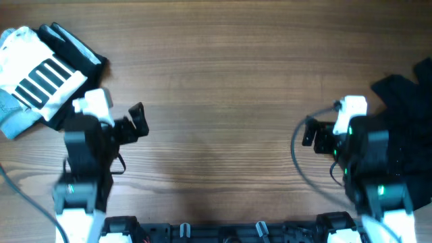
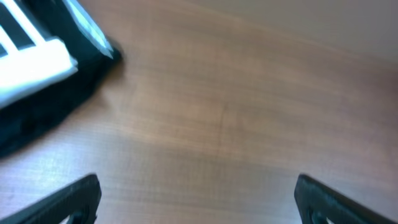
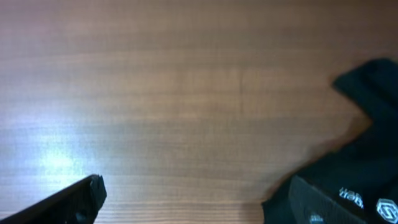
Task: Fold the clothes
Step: 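Reach the right gripper to the crumpled black shirt and grasp it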
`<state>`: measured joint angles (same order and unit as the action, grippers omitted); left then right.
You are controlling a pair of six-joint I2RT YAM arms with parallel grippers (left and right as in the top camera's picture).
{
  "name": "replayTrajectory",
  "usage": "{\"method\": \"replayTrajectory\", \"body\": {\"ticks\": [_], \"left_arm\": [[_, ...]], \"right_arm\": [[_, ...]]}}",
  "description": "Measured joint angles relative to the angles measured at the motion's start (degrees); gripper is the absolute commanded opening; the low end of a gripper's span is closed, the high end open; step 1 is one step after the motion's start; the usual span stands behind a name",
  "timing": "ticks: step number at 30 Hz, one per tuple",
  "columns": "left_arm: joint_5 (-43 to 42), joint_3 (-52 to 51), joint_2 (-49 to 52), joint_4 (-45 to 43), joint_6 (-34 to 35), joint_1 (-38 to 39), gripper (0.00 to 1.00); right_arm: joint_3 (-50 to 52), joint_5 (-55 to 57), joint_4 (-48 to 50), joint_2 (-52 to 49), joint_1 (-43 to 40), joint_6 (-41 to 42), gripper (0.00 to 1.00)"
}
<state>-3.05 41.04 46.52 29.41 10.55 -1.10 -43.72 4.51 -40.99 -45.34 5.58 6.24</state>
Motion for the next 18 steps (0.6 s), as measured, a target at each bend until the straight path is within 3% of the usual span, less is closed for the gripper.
{"method": "replayTrajectory", "body": {"ticks": [5, 9, 13, 16, 18], "left_arm": [[-0.04, 11.63, 12.28, 7.3, 0.02, 0.0, 1.0], [-0.04, 11.76, 15.43, 7.78, 0.02, 0.0, 1.0], [-0.04, 11.74, 16.48, 7.91, 0.02, 0.0, 1.0], [-0.04, 11.74, 16.48, 7.91, 0.02, 0.0, 1.0], [-0.04, 11.74, 16.48, 7.91, 0.02, 0.0, 1.0]], "right_arm": [[-8.59, -1.44, -3.41, -14.27, -0.59, 1.07, 1.0], [-8.79, 5.4, -5.77, -24.37, -7.21, 10.8, 0.99], [-8.76, 6.49, -5.97, -34.97, -13.73, 14.32, 0.94], [-8.04, 6.47, -5.62, -42.62, -15.37, 15.19, 0.81], [-7.41, 6.47, -4.66, -45.9, -15.41, 15.56, 0.58]]}}
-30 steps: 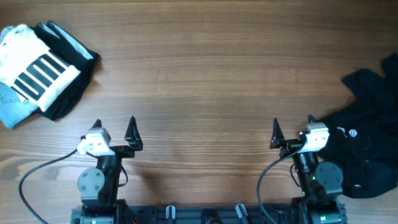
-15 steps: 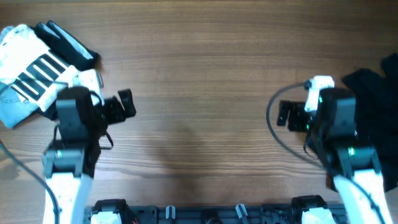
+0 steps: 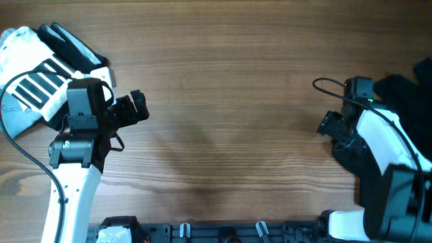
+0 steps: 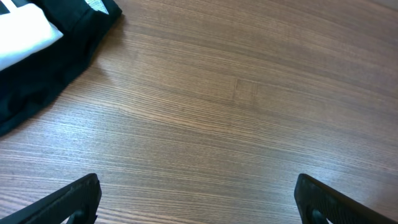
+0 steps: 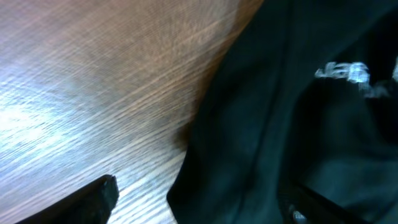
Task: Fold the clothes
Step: 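Reach the right gripper to the crumpled black shirt and grasp it, then grasp the shirt's left edge with the left gripper and pull it leftward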
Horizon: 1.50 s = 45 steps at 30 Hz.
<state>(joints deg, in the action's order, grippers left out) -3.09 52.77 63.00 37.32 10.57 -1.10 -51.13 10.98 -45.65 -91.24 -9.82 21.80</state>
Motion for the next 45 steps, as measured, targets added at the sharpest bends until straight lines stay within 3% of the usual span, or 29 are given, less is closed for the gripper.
{"method": "replayTrajectory", "body": {"ticks": [1, 3, 7, 10, 15, 16, 17, 19, 25, 32, 36, 41, 43, 45], "left_arm": [[0.0, 0.0, 0.0, 0.0, 0.0, 0.0, 1.0], [0.0, 0.02, 0.0, 0.0, 0.0, 0.0, 1.0], [0.0, 0.0, 0.0, -0.02, 0.0, 0.0, 1.0], [-0.28, 0.02, 0.09, -1.16, 0.0, 0.0, 1.0], [-5.22, 0.11, 2.45, -7.02, 0.0, 0.0, 1.0], [-6.03, 0.13, 3.58, -9.09, 0.0, 0.0, 1.0], [-6.71, 0.15, 4.87, -10.25, -0.02, 0.0, 1.0], [-8.24, 0.15, 7.04, -11.96, 0.0, -0.02, 1.0], [-13.38, 0.15, 11.74, -13.64, 0.02, 0.37, 1.0], [-14.64, 0.2, 16.06, -13.86, 0.09, 10.36, 1.0], [-14.38, 0.28, 23.82, -13.99, 0.11, 16.83, 0.99], [-13.9, 0.28, 34.49, -15.28, 0.31, 20.0, 0.94], [-13.73, 0.31, 37.46, -16.98, 0.24, 21.24, 0.86], [-13.53, 0.85, 38.64, -19.26, 0.26, 22.45, 0.6]], "right_arm": [[0.24, -0.09, 0.5, -1.73, 0.0, 0.17, 0.31], [0.35, -0.81, 1.53, -4.26, 0.0, 0.22, 0.04], [0.37, -7.17, 3.89, -4.74, -0.87, -2.93, 0.04], [0.55, -30.56, 16.68, -4.68, 1.16, -7.65, 0.04], [-0.57, -48.11, 44.39, -4.98, 15.1, -2.08, 0.04], [-1.36, -49.29, 50.29, -4.98, 19.63, -0.74, 0.12], [-1.97, -49.99, 52.19, -4.96, 22.08, -0.04, 0.54], [-3.34, -49.57, 52.3, -4.98, 25.4, 0.92, 1.0], [-7.02, -41.35, 36.96, -3.41, 23.26, -1.88, 1.0], [-8.09, -28.13, 6.36, 13.66, 5.49, -5.4, 1.0], [-8.31, -25.44, -1.9, 14.67, 0.9, -5.66, 1.0], [-8.31, -21.9, -4.87, 14.67, 0.61, -5.66, 1.0], [-8.33, -21.35, -4.94, 14.67, 0.61, -5.66, 1.0], [-8.33, -21.0, -5.16, 14.67, 0.61, -5.51, 1.0]]}}
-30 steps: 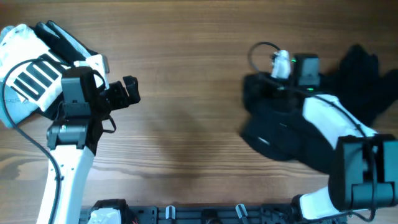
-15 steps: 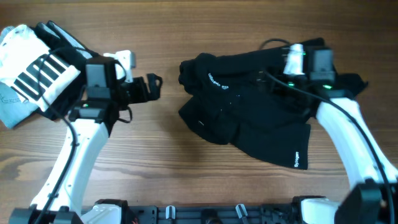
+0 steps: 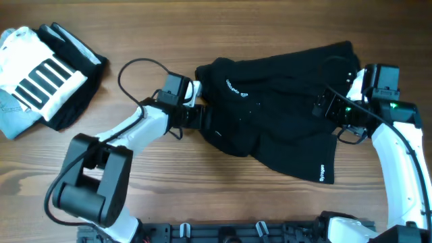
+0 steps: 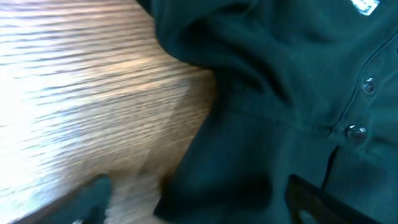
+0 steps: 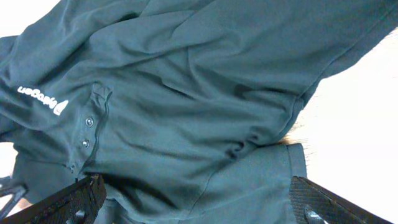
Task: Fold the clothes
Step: 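Grasp the shirt's left edge with the left gripper and pull it leftward, then stretch the shirt flat between both grippers, pulling outward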
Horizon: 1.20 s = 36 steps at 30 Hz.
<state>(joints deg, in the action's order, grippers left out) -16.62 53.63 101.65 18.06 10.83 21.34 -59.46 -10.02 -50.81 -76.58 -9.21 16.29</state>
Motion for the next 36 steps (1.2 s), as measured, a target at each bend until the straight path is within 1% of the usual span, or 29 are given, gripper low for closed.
{"method": "replayTrajectory", "body": {"ticks": [2, 3, 4, 7, 9, 11, 13, 14, 15, 16, 17, 19, 20, 21, 23, 24, 26, 28, 29, 30, 32, 33, 35, 36], "left_arm": [[0.13, 0.28, 0.63, -0.52, 0.17, 0.87, 0.23], [0.24, 0.28, 0.81, -0.55, 0.0, 1.11, 0.09], [0.24, 0.28, 1.25, -0.5, 0.24, 1.27, 0.04], [0.48, 0.28, 1.97, -0.98, 0.02, 1.49, 0.04], [2.86, 0.37, 1.97, -1.18, 0.02, 1.05, 0.04], [7.3, 1.7, 1.95, -0.28, -0.02, -1.25, 0.04], [12.98, 5.9, 1.95, 0.26, 0.0, -7.26, 0.04], [14.36, 8.41, 1.92, 0.2, -0.02, -10.36, 0.2], [15.15, 11.82, 1.92, 0.04, 0.0, -14.03, 0.48], [15.3, 15.45, 1.86, -0.22, 0.0, -17.86, 0.89], [14.51, 18.51, 1.64, -0.15, -0.04, -21.49, 1.0], [11.28, 21.22, 0.68, 3.39, 0.02, -25.81, 1.0], [8.09, 21.75, -0.09, 9.09, 0.17, -27.36, 1.0], [5.66, 21.79, -0.24, 13.31, 0.22, -27.58, 1.0], [1.97, 21.68, -0.24, 28.39, 0.42, -26.8, 1.0], [0.68, 21.33, -0.17, 34.38, 0.7, -25.97, 1.0], [-1.11, 20.59, -0.17, 42.01, 0.92, -23.8, 1.0], [-1.86, 18.56, -0.2, 44.28, 1.09, -21.79, 0.99], [-1.99, 17.03, -0.2, 44.13, 1.14, -20.87, 0.97], [-2.21, 14.21, -0.22, 42.12, 1.57, -19.43, 0.96], [-2.45, 10.36, -0.17, 38.71, 2.1, -17.09, 0.88], [-2.62, 6.38, -0.17, 33.18, 2.4, -14.58, 0.86], [-2.64, 3.15, -0.22, 27.41, 2.84, -12.26, 0.84], [-2.58, 1.92, -1.27, 23.32, 3.02, -11.13, 0.73]], "right_arm": [[0.02, 0.26, -1.01, 0.0, 0.0, 0.15, 0.99], [0.0, 0.74, -1.49, 0.0, 0.0, 0.33, 0.99], [0.02, 1.44, -2.01, 0.0, 0.0, 0.57, 0.99], [0.0, 3.96, -3.61, 0.0, 0.0, 1.38, 0.94], [0.02, 6.1, -5.16, 0.0, 0.0, 2.34, 0.91], [0.02, 8.09, -6.27, 0.0, 0.0, 3.48, 0.9], [0.0, 9.29, -6.67, 0.0, 0.0, 3.82, 0.9], [0.0, 9.73, -6.62, 0.0, 0.0, 3.91, 0.91], [0.0, 9.94, -6.6, 0.0, 0.0, 4.04, 0.95], [0.02, 10.14, -6.6, 0.0, 0.0, 4.07, 1.0], [0.02, 10.21, -6.58, 0.0, 0.0, 4.24, 1.0], [0.02, 10.32, -6.47, 0.0, 0.0, 4.46, 1.0], [0.02, 10.32, -6.36, 0.0, 0.0, 4.46, 1.0], [0.04, 10.29, -6.38, 0.0, 0.0, 4.46, 1.0], [0.13, 10.01, -6.36, 0.0, 0.0, 4.46, 1.0], [0.13, 9.64, -6.27, 0.0, 0.0, 4.46, 1.0], [0.17, 8.5, -6.56, 0.0, 0.0, 4.46, 1.0], [0.17, 8.13, -6.6, -0.02, 0.0, 4.68, 1.0], [0.2, 8.02, -6.67, -0.02, 0.0, 4.92, 1.0], [0.2, 7.65, -6.6, -0.02, 0.0, 5.14, 1.0], [0.2, 7.08, -6.56, -0.02, 0.0, 5.35, 1.0], [0.22, 6.78, -6.58, -0.02, 0.0, 5.55, 1.0], [0.24, 6.56, -6.69, 0.0, 0.0, 5.57, 1.0], [0.28, 6.4, -6.6, -0.02, 0.0, 5.57, 1.0]]}}
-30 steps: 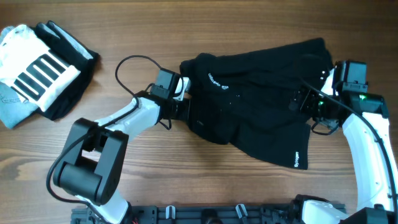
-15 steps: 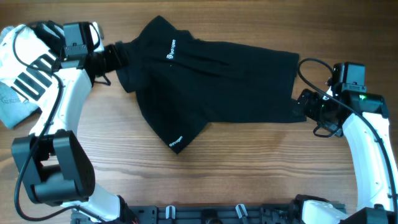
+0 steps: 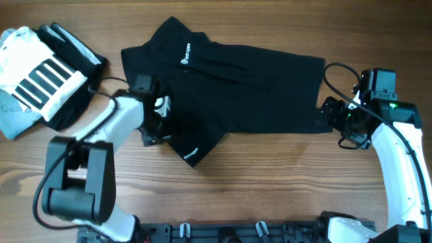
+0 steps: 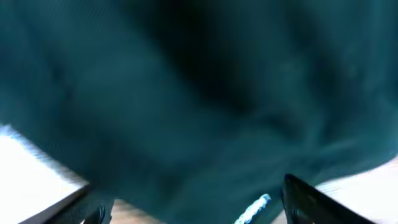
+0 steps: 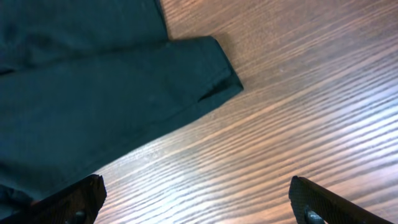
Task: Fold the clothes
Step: 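Stretch the shirt flat between both grippers, pulling outward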
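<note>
A black polo shirt (image 3: 250,88) lies spread across the middle of the table, its collar end with white lettering (image 3: 185,50) at the upper left. My left gripper (image 3: 154,125) hovers at the shirt's lower left part, open; in the left wrist view blurred dark cloth (image 4: 186,93) fills the frame between the wide-set fingers. My right gripper (image 3: 332,116) is at the shirt's right edge, open over bare wood (image 5: 280,124), with a corner of the shirt (image 5: 205,68) just ahead of it.
A stack of folded clothes (image 3: 44,74), white with black stripes on top of black and pale blue pieces, sits at the far left corner. The wooden table (image 3: 270,196) runs bare along the front, where the arm bases stand.
The shirt has shifted left and lies flatter, reaching from the left arm to the right one. My left gripper is further left. My right gripper, then over cloth, is now over wood.
Both grippers were open and drawn back, with the black shirt heaped at the table's right edge. Then my right gripper was on that heap. Then the shirt lay rumpled in the middle between both grippers. Now it is spread wider, toward the left.
</note>
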`<state>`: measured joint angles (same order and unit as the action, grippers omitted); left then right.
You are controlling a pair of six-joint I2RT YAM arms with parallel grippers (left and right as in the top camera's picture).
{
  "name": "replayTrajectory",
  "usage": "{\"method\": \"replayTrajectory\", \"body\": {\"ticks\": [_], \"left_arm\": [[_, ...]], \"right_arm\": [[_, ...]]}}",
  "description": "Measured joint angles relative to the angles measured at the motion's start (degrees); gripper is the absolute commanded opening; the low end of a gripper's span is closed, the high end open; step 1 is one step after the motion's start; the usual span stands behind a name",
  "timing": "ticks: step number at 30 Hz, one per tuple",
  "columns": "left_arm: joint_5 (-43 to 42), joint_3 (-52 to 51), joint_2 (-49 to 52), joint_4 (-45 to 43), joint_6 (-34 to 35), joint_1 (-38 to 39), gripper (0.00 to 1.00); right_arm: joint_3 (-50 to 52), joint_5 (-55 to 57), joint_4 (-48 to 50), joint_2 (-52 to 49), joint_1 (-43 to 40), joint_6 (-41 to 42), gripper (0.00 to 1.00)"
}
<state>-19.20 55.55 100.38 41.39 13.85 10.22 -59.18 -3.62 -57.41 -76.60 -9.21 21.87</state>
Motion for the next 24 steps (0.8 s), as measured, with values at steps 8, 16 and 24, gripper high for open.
{"method": "replayTrajectory", "body": {"ticks": [8, 16, 24], "left_arm": [[5.18, -3.67, -0.85, -8.04, 2.73, 3.67, 0.04], [6.49, -1.01, -8.37, 13.31, 2.91, -11.78, 0.04], [6.54, -0.42, -9.6, 15.54, 2.91, -12.96, 0.04]], "right_arm": [[0.11, -0.44, -1.64, 0.0, 0.0, 0.0, 1.0], [4.74, -7.43, -1.05, 0.0, 0.0, 2.62, 0.98], [22.71, -14.43, 12.79, -0.11, 0.0, 11.23, 0.81]]}}
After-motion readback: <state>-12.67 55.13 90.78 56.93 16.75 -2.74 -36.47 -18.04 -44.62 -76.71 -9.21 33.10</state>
